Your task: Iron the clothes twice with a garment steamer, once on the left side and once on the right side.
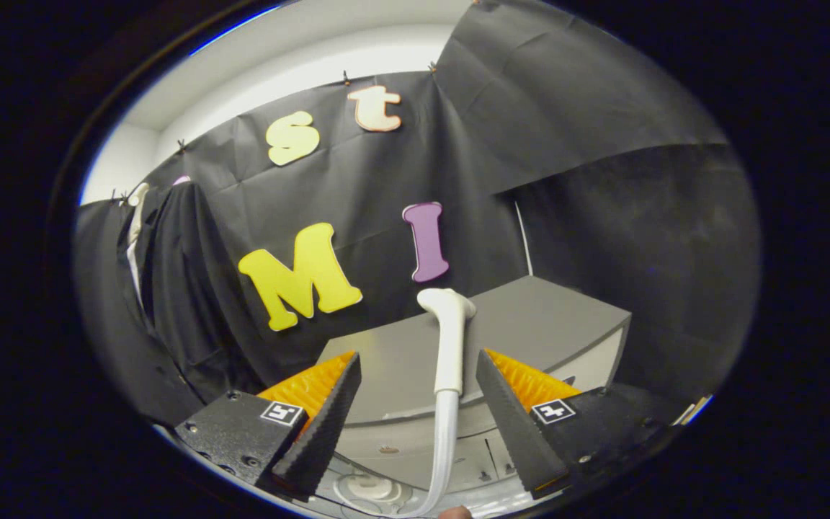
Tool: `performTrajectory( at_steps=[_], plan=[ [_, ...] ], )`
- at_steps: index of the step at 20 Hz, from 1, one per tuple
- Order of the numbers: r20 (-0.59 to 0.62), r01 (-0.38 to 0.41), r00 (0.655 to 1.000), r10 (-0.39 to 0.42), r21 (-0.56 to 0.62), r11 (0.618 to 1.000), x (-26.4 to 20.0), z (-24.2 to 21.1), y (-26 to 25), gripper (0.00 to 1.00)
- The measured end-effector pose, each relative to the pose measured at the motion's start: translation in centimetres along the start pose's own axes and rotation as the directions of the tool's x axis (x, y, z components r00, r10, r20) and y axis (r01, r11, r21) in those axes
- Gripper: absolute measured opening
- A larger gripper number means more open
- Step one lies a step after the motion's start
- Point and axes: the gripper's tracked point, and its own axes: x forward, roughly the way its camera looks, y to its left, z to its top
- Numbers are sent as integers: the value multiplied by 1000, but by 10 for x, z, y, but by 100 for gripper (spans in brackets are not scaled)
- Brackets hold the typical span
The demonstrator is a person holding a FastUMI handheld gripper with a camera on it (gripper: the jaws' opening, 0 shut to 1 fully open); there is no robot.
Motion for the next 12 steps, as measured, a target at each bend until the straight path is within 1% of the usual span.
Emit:
performTrajectory(
  at_steps=[2,5,8,10,11,12],
  plan=[
    [-62,-13,998,15,21,1000,29,5,-1,100],
    [-159,3,987,-1,12,1000,70,4,-9,100],
    [-222,41,974,-47,-29,999,107,1,-21,99],
    [-278,70,958,-78,-38,997,124,-8,-31,98],
    [-307,79,948,-86,-35,996,130,-14,-33,94],
    [-331,86,939,-90,-28,996,136,-18,-36,94]
  ],
)
